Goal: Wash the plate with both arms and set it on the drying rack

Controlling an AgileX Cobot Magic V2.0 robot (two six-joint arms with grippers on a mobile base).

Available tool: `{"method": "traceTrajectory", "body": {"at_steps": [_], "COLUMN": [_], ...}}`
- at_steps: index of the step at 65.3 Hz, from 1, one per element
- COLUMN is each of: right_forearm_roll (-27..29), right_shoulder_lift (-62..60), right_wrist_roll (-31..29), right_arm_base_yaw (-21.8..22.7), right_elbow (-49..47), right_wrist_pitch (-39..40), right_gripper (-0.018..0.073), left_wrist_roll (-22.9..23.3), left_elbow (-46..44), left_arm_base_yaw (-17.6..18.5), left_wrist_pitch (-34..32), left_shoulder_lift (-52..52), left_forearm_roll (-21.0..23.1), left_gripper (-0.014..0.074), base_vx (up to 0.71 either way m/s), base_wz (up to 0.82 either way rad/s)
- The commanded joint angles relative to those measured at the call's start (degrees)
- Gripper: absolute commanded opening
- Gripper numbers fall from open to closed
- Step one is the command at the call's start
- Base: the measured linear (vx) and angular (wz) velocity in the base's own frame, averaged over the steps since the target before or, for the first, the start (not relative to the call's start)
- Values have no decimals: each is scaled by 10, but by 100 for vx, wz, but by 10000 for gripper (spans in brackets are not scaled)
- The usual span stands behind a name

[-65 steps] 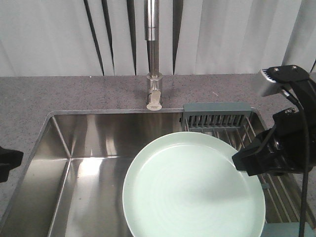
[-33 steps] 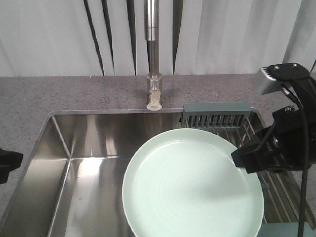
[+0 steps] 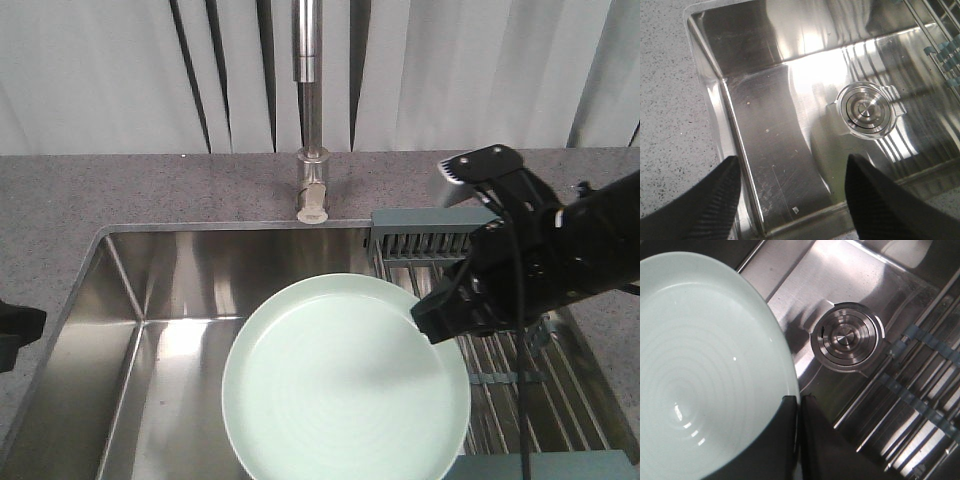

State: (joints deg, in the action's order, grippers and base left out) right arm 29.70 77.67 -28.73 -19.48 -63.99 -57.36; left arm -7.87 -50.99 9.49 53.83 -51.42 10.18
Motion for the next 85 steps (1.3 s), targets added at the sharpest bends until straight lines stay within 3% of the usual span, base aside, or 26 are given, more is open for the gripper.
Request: {"method": "traceTrajectory", "body": {"at_steps": [1,17,28,44,67,85], "right_forearm_roll": [26,21,38,36,24,46], "right_shoulder_lift": [26,134,173,160,34,-37], "right_wrist_roll": [-8,-8,-3,3,2,16], "right_arm_base_yaw": [-11,-6,39,118,146,97], "right_elbow": [-51,-185,-250,-254,-96,7], "right_wrist_pitch": [37,24,22,-5,32,68], "right_gripper": [-4,-4,-4,-4,-4,-4], "left_wrist_roll": [5,5,5,5,5,4], "left_elbow": [-14,-14,-14,-14,-14,-14], "left_arm_base_yaw": [0,0,0,0,0,0], "left_wrist_pitch": [-30,-30,-30,-30,-30,-30], "left_shoulder_lift": [3,3,3,3,3,3], "left_forearm_roll": [9,9,9,9,9,9], "left_gripper": [432,432,432,432,432,432], "base_vx": [0,0,0,0,0,0], "base_wz": [0,0,0,0,0,0]}}
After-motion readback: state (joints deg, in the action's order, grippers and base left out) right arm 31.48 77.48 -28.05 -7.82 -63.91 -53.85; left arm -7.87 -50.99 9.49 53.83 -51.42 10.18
